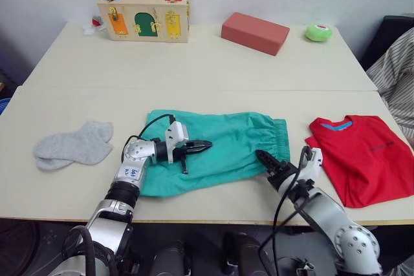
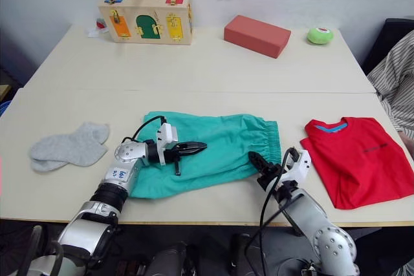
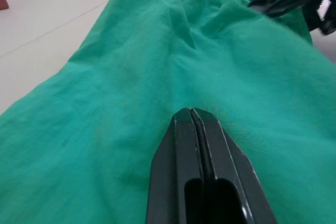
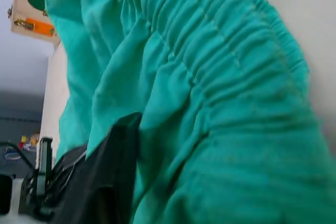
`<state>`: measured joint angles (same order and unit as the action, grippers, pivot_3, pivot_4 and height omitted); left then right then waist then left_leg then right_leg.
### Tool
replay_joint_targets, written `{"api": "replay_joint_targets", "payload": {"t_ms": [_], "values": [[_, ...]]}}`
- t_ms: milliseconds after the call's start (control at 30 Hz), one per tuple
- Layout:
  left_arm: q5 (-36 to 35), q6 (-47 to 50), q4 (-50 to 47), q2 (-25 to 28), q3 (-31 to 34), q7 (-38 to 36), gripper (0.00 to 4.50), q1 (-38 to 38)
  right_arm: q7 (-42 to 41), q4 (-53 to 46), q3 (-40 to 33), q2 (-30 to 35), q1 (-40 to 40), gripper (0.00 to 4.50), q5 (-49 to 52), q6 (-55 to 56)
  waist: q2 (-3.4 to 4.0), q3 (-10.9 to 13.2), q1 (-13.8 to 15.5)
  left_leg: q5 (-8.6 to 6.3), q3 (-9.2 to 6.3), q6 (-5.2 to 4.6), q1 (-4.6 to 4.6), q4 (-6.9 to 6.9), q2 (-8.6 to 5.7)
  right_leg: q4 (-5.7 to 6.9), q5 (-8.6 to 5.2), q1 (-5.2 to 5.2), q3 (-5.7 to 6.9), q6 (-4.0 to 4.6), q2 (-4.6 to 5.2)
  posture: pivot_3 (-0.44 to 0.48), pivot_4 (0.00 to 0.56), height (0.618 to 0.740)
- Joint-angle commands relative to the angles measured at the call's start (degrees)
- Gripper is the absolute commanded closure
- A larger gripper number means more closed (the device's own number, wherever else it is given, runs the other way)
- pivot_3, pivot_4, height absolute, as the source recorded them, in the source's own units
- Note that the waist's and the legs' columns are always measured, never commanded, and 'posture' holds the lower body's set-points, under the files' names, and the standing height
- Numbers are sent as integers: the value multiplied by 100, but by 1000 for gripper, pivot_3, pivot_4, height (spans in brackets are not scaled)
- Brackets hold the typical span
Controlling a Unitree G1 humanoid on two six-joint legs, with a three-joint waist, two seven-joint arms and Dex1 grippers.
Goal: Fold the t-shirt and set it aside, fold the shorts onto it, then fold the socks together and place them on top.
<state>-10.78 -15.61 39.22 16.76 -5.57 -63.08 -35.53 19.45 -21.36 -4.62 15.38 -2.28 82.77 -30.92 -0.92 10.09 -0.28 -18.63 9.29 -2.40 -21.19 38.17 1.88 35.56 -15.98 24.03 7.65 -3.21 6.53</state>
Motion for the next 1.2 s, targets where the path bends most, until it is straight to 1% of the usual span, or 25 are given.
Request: {"api": "replay_joint_targets", "payload": {"t_ms": [33,100,133,200,300,400,467,533,600,633,667,800,833,867,933,1033,1133,1200], "values": [[29,-41,15,47,32,-18,4500,94,-382,138,-90,-176,29,3507,-686,261,-1,-2,-2,0,0,0,0,0,0,0,0,0,0,0,0,0,150,740],[26,-36,-35,73,42,-13,4500,132,-642,136,-150,-293,17,4223,-1167,519,-3,-3,-1,0,1,-3,0,2,-2,-2,1,-1,-1,-2,1,0,150,740],[-6,14,-130,93,73,16,4500,171,-769,107,-202,-353,5,4468,-1332,637,-3,-4,3,0,0,-5,0,3,-3,-2,2,-3,-1,-3,1,0,150,740],[-37,187,-418,182,100,62,4500,281,-977,16,-328,-425,-9,4468,-1792,947,-1,-2,3,-1,0,-9,1,4,-6,-3,3,-4,-2,-6,4,0,150,740],[1,672,-1331,526,107,180,4500,582,-1350,-231,-578,-283,-108,4468,-2611,1437,8,3,13,-2,-1,-9,-5,1,-8,-3,3,0,-2,-6,6,0,150,740],[-47,1350,-2115,719,190,556,4500,817,-1643,-441,-724,-92,-167,4468,-3299,1741,15,8,16,-3,0,-8,-16,-1,-10,-4,3,11,-3,-6,6,0,150,740],[1,1630,-2409,782,213,791,4500,919,-1888,-601,-710,144,-118,4468,-3684,1786,16,8,12,-3,2,-8,-25,-1,-11,-3,3,22,-4,-6,6,0,150,740],[-19,1905,-2590,761,254,1010,4500,1001,-2345,-869,-383,640,90,4468,-4071,1553,21,12,-1,-2,5,-7,-25,-1,-11,0,3,25,-6,-7,6,0,150,740],[51,2027,-2675,737,208,1173,4500,1029,-2930,-1051,456,1360,559,4468,-4830,1161,23,13,-57,0,15,-7,-24,0,-9,7,3,33,-15,-7,6,0,150,740],[105,2065,-2711,714,178,1279,4500,1025,-3117,-1021,1008,1598,933,4468,-5285,912,22,13,-127,3,19,-3,-21,0,-9,13,3,36,-20,-7,6,0,150,740],[141,2105,-2748,695,156,1360,4500,1021,-3239,-992,1374,1749,1195,4468,-5591,736,22,13,-140,9,20,2,-20,-1,-6,18,3,40,-20,-6,5,0,150,740],[247,2488,-2917,728,147,1657,4500,1064,-3182,-829,1907,1434,1886,4468,-5875,121,16,14,-109,29,5,40,-19,-20,2,41,-15,53,-1,24,0,0,150,740],[274,2526,-2918,748,130,1686,4500,1088,-3293,-810,2079,1384,2045,4468,-5954,-24,16,14,-94,35,4,46,-22,-24,3,41,-16,56,2,28,-1,0,150,740],[303,2591,-2929,787,112,1704,4500,1135,-3302,-776,2189,1213,2170,4468,-5911,-235,16,14,-99,43,3,46,-26,-23,2,41,-17,58,6,28,-1,0,150,740],[324,2625,-2961,848,107,1728,4500,1232,-3336,-631,2303,962,2293,4468,-5870,-590,16,14,-108,43,5,39,-28,-17,-1,37,-16,54,5,28,1,0,150,740],[285,2627,-3057,934,205,1785,4500,1398,-3530,-194,2483,905,2339,4468,-6201,-691,14,12,-122,38,5,30,-27,-12,-3,34,-14,48,3,25,5,0,150,740],[180,2642,-3131,976,312,1770,4500,1477,-3586,63,2357,622,2363,4468,-6117,-884,14,12,-123,37,5,28,-26,-12,-3,35,-14,49,3,24,6,0,150,740],[77,2578,-3193,1055,404,1663,4500,1561,-3682,185,2375,448,2517,4468,-6137,-947,14,12,-144,38,3,30,-26,-12,-2,39,-14,50,4,25,6,0,150,740]]}}
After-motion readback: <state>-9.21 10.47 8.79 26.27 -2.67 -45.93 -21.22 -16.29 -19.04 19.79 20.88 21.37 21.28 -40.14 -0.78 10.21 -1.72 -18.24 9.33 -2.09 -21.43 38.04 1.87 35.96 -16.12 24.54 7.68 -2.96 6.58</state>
